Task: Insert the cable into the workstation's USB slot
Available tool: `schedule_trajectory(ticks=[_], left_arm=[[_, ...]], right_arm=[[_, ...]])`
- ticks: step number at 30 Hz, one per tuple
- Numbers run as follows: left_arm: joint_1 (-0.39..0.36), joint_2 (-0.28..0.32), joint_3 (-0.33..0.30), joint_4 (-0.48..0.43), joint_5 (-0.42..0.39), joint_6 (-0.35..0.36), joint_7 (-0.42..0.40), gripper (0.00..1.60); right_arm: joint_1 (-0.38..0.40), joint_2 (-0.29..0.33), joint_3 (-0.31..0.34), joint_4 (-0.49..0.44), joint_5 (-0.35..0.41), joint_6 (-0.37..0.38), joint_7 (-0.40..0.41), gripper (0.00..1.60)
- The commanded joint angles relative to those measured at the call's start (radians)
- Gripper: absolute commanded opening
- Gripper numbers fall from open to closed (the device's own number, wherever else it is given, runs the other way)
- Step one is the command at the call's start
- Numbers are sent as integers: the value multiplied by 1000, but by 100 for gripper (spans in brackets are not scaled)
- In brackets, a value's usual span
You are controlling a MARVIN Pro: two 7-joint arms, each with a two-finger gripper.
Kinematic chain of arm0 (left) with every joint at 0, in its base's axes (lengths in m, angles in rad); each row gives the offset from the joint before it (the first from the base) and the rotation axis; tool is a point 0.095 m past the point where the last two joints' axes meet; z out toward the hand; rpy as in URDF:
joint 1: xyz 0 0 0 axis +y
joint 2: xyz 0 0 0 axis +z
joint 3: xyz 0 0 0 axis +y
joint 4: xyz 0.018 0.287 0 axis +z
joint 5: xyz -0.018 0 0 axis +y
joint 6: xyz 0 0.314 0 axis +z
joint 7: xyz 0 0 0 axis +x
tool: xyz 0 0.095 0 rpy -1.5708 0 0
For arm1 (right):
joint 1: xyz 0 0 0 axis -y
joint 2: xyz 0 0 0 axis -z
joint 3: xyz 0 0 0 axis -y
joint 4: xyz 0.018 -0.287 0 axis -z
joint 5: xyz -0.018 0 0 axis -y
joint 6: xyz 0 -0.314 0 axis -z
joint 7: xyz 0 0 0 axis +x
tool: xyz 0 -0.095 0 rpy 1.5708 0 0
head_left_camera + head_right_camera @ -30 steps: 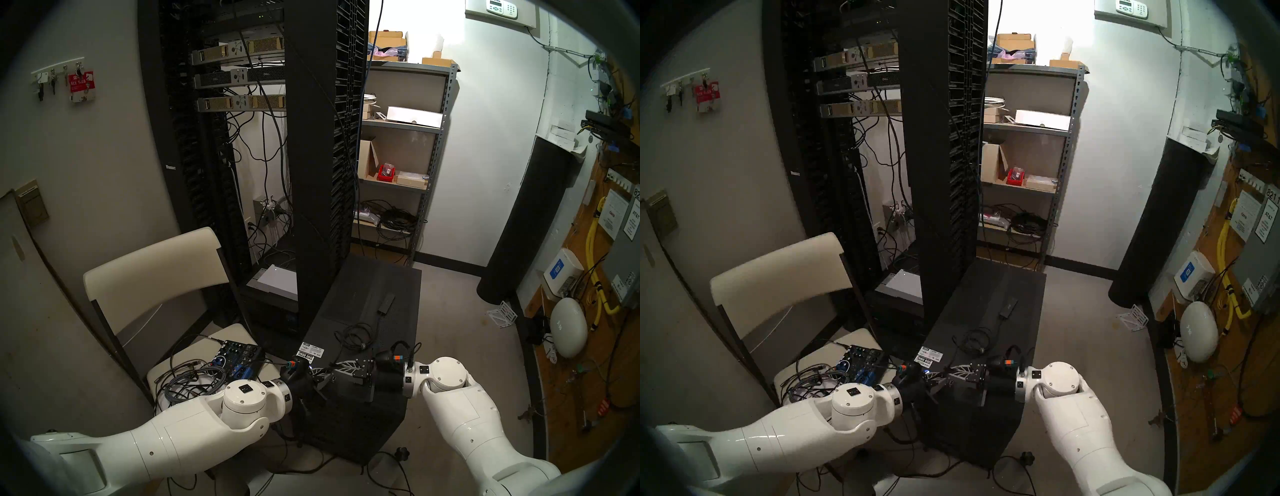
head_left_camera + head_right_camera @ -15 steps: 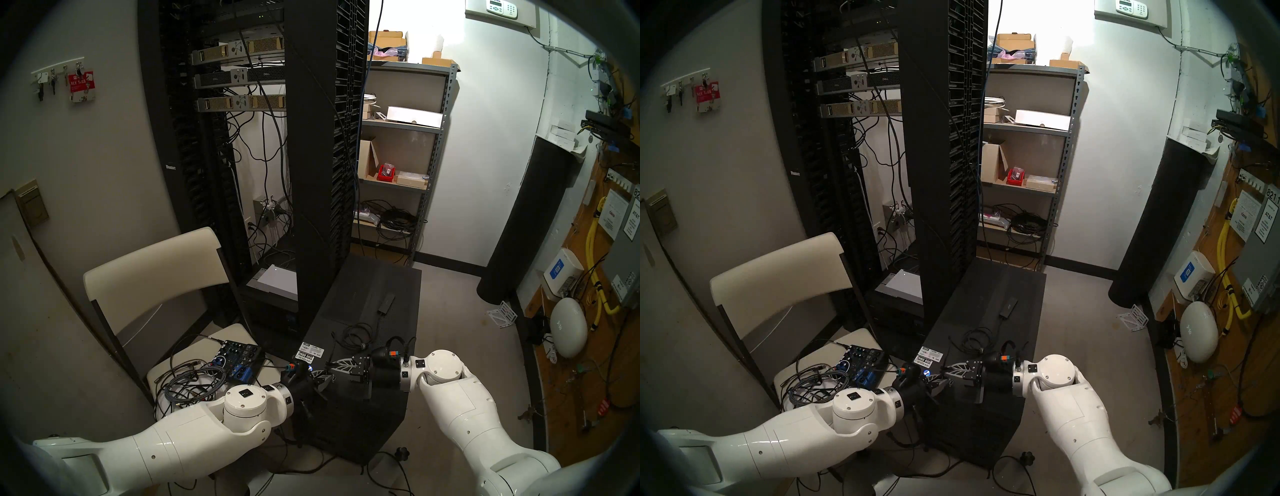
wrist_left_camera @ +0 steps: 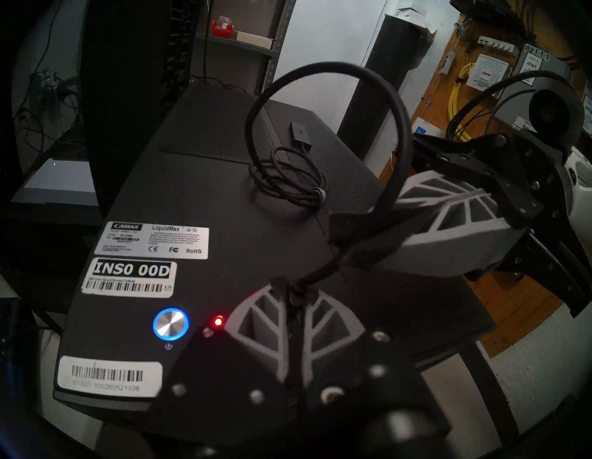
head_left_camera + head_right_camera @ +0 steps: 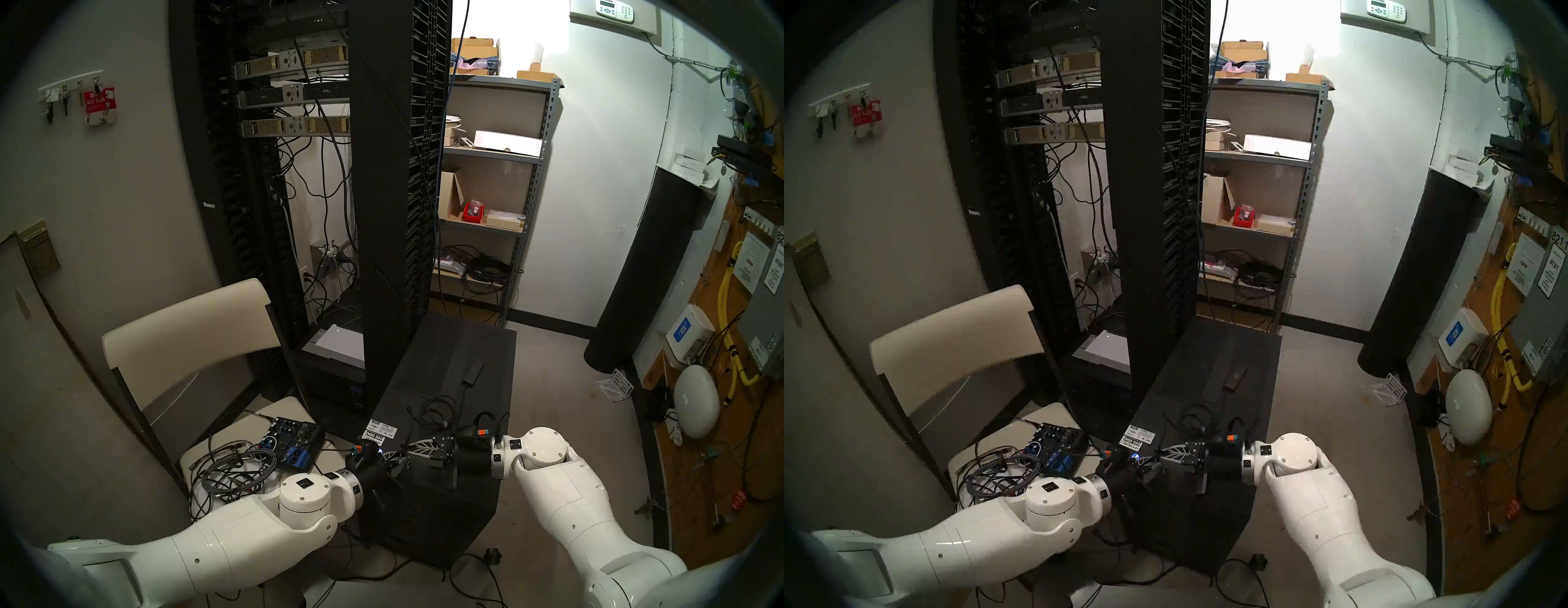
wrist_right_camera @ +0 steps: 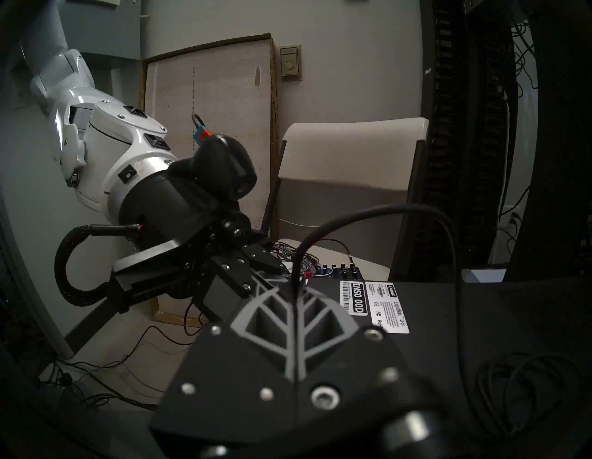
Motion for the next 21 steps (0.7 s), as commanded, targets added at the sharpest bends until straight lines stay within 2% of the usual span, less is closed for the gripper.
schedule_trajectory(ticks=[1,21], left_arm=[[-4,-4,-4,2,4,-6,9,0],[5,14,-5,-3,-41,14,19,0]], right_arm=[[28,-13,3,-15,18,-6,13,0],[50,-27,4,16,-2,-6,23,0]])
